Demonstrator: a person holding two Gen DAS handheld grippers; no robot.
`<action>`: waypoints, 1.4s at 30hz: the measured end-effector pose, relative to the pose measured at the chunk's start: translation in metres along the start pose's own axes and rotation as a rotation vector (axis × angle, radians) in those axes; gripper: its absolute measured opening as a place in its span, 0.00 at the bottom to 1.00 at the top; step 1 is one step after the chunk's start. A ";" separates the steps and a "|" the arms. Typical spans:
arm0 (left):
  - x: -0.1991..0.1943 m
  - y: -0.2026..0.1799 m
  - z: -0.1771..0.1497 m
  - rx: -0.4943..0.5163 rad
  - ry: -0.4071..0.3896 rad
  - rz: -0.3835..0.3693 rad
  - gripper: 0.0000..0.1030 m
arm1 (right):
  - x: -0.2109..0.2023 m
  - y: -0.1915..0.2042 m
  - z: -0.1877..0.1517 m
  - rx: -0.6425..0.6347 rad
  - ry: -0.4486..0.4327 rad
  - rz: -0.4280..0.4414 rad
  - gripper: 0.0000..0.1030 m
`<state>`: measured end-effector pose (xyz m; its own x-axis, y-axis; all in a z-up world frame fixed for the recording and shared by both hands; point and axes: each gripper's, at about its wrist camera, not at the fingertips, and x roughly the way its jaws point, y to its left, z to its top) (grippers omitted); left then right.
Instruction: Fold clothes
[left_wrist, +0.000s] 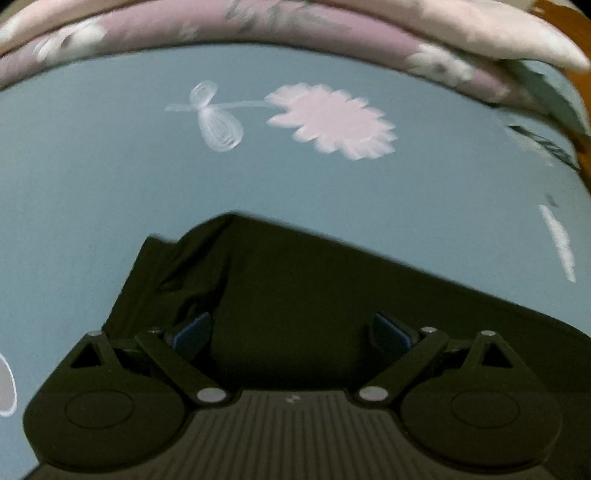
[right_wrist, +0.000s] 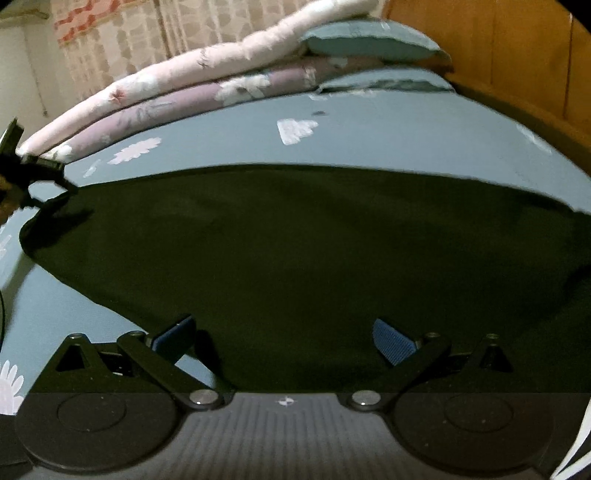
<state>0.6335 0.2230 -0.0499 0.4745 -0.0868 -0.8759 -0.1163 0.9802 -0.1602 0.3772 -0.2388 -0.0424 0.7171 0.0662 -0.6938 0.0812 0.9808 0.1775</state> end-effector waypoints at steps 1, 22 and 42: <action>0.003 0.002 -0.001 -0.004 -0.022 0.000 0.91 | 0.001 -0.001 -0.001 0.007 0.001 0.003 1.00; -0.074 -0.020 -0.009 0.101 -0.077 0.077 0.92 | -0.018 0.003 -0.001 0.044 -0.016 0.117 1.00; -0.034 0.011 -0.034 0.002 -0.055 0.161 0.91 | -0.005 0.008 -0.009 0.028 0.016 0.129 1.00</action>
